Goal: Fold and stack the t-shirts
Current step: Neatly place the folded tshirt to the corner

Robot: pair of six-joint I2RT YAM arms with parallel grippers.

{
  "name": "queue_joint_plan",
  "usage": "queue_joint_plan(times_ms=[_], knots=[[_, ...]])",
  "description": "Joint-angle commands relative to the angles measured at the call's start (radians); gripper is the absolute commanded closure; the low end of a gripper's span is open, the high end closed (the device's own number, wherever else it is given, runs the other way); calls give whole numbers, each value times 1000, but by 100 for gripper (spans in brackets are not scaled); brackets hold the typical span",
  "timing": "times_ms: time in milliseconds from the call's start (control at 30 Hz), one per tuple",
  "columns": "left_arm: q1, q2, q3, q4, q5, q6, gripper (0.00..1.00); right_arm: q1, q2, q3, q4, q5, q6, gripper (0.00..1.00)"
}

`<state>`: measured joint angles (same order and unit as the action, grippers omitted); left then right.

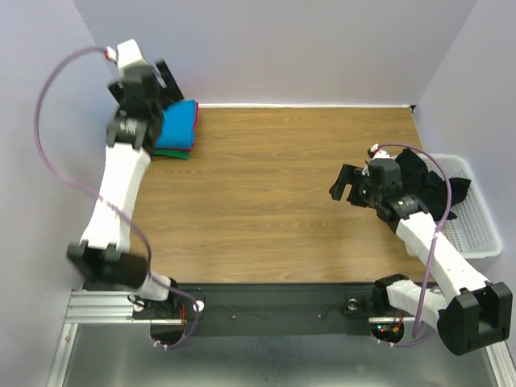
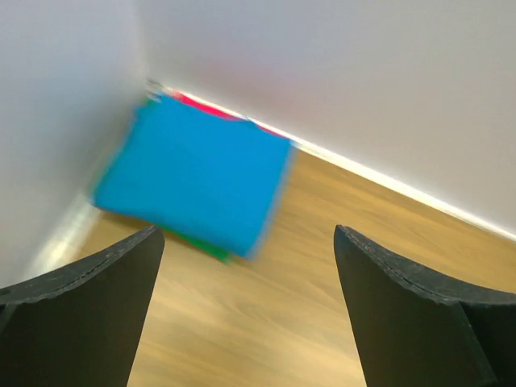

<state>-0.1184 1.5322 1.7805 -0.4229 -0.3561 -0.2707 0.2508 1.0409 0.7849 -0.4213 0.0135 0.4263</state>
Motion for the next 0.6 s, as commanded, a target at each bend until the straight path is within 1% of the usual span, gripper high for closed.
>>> queue_joint_plan(times_ms=[0,33,100,133,200,267,333,400,467,500,567], knots=[[-220,-170,-361,62,32,-258,1,4,-39,-6,-11,-9,3,0],[-257,-241,-504,108,43,-292,1,4,-42,-6,-13,-9,8,0],[-335,-306,-633,142,31,-334,1,4,-51,-15,-16,-43,11,0],[-396,-360,-730,138,10,-402,1,4,-61,-22,-16,-40,14,0],[-450,-409,-812,130,-36,-447,1,4,-70,-35,-16,-30,22,0],[-487,-469,-901,69,-69,-536,1,5,-87,-59,-17,-35,41,0],[-497,-518,-978,32,-73,-596,1,4,-108,-97,-17,-49,66,0],[-498,-550,-1018,29,-76,-604,1,4,-151,-130,-16,-49,77,0],[-500,-598,-1047,9,-89,-625,1,4,-186,-174,-16,-26,94,0],[-500,-615,-1050,4,-98,-628,1,4,-218,-185,-17,12,97,0],[-498,-661,-1058,-11,-104,-631,1,4,-251,-200,-16,17,100,0]])
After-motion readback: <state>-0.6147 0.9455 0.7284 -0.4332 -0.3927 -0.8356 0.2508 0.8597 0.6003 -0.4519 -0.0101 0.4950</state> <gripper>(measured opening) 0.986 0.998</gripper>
